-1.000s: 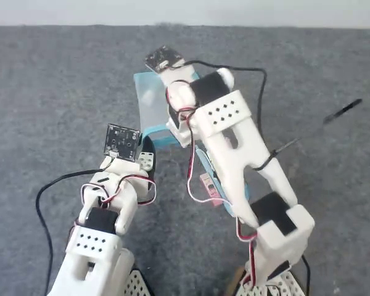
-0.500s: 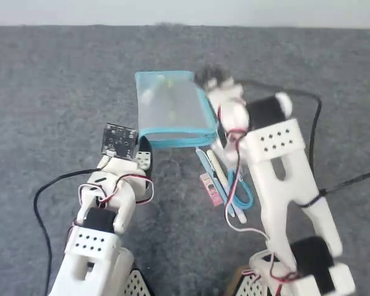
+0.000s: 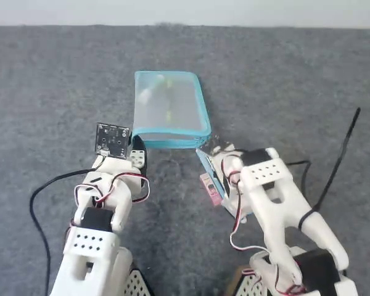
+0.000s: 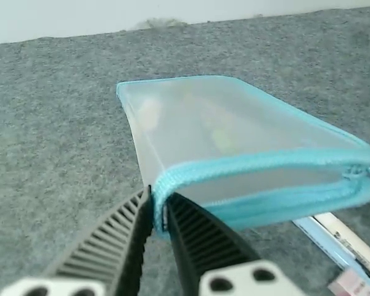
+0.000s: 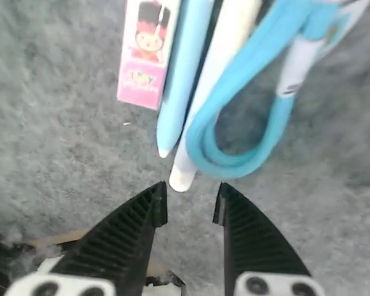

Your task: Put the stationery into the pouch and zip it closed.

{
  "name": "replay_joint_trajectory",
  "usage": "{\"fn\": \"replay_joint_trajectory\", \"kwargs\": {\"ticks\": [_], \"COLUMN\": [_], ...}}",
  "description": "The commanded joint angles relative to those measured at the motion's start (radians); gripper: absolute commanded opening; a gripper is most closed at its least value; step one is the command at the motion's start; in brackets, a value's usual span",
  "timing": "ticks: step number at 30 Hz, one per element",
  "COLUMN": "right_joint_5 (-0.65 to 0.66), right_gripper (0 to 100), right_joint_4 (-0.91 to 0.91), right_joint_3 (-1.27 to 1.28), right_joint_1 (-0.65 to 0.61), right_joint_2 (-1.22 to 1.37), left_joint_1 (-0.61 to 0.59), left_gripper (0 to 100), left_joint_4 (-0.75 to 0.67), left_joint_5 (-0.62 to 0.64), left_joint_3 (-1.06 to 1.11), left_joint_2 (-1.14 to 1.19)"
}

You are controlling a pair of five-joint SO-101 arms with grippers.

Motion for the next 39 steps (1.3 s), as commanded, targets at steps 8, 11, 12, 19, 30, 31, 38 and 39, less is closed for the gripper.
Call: {"fn": "replay_joint_trajectory", "kwargs": {"ticks": [8,11,12,19,30,31,38,39], "right_joint_5": [0.008,-0.038,-0.046,-0.046,-0.052,-0.052,0.032,0.046], "right_gripper": [14.0,14.1,14.1,13.6,0.6,0.9,0.8,0.8], "right_joint_4": [-0.153,-0.186,-0.196,-0.211,-0.237,-0.236,-0.068,-0.033], "right_joint_3": [0.092,0.106,0.107,0.109,0.04,0.034,-0.06,-0.077], "right_joint_1": [0.008,0.008,0.008,0.008,0.085,0.12,0.351,0.366], "right_joint_2": [-0.056,-0.056,-0.056,-0.021,0.165,0.154,-0.058,-0.107], "left_joint_1": [-0.006,-0.006,-0.006,-0.006,-0.006,-0.006,-0.006,-0.006], "left_gripper": [1,1,1,1,1,1,1,1], "left_joint_4": [-0.032,-0.031,-0.029,-0.028,-0.028,-0.028,-0.029,-0.029], "left_joint_5": [0.014,0.014,0.014,0.014,0.014,0.014,0.012,0.012], "left_joint_3": [-0.03,-0.03,-0.03,-0.03,-0.03,-0.03,-0.03,-0.03], "left_joint_2": [0.002,0.0,-0.002,-0.002,-0.002,-0.002,0.003,0.003]}}
